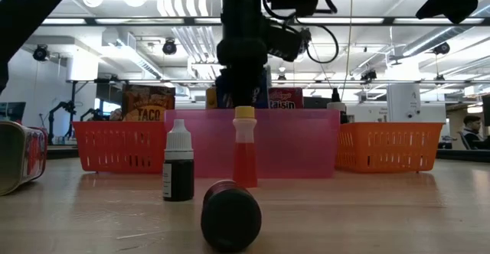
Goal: Pick & Place Kitchen Items
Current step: Put the blue cereal box into the pink bin
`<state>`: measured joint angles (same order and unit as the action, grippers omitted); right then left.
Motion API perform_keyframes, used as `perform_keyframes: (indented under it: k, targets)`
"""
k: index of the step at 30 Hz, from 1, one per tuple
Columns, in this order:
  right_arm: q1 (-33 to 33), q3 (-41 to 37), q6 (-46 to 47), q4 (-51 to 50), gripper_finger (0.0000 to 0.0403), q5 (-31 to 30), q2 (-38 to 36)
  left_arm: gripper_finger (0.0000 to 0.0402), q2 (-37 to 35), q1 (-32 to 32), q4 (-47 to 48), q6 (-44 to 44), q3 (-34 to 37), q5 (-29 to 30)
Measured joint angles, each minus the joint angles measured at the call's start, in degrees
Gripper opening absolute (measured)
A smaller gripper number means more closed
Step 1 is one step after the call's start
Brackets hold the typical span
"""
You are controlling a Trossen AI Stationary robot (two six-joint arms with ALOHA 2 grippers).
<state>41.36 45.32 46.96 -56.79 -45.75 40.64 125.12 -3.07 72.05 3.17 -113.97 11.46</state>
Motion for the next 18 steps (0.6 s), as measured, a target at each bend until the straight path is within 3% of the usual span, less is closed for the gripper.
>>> perform_keyframes:
  k: [10, 18]
  targets:
    - [0.0, -0.1, 0.0, 0.1, 0.0008, 0.8, 0.0, 0.0160, 0.6, 0.1, -0.4, 0.1, 0.0, 0.0]
    - [0.0, -0.1, 0.0, 0.1, 0.0008, 0.9, 0.0, 0.0218, 0.6, 0.1, -0.3, 0.5, 0.0, 0.0]
